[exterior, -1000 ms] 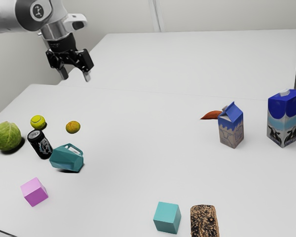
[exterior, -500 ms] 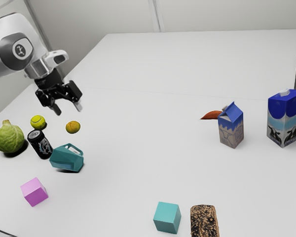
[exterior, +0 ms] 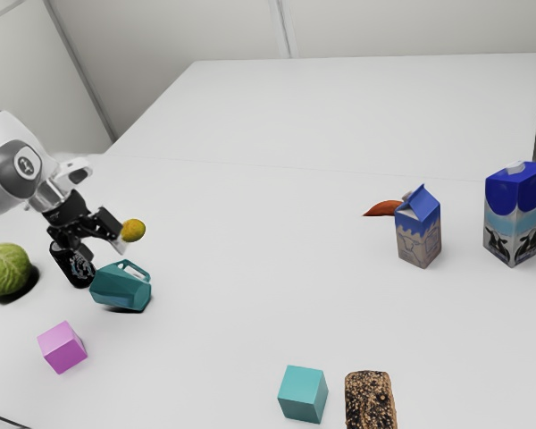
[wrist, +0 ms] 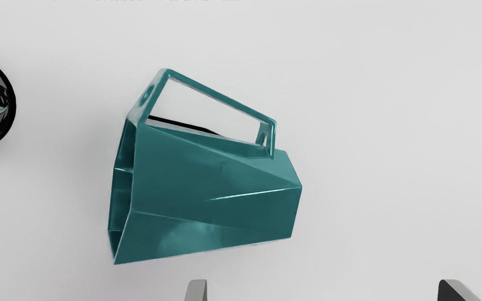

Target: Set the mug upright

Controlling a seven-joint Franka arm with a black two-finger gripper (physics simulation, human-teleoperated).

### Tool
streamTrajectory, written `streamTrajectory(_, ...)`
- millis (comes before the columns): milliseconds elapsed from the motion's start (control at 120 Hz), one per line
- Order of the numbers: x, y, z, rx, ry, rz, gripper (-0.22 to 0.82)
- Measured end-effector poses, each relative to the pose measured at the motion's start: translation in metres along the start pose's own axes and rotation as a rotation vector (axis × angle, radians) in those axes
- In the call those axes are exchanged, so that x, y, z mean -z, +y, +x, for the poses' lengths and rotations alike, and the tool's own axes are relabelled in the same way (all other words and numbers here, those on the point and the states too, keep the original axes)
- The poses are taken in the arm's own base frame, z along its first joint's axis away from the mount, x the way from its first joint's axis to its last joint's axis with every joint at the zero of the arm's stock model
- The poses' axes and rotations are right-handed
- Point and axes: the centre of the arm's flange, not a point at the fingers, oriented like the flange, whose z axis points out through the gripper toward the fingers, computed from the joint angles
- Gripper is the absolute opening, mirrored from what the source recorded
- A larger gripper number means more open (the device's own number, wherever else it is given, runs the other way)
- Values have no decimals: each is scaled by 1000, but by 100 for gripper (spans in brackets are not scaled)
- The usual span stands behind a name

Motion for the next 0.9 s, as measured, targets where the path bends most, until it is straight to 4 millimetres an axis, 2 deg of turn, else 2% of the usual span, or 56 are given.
streamTrajectory(108, -12, -26, 4, -32, 4, 2, 60)
streamTrajectory(192, -17, -35, 11, -90, 19, 16, 60)
streamTrajectory(467, -35, -42, 21, -261, 50, 48, 60)
streamTrajectory(900, -61, -49, 10, -346, 40, 14, 60)
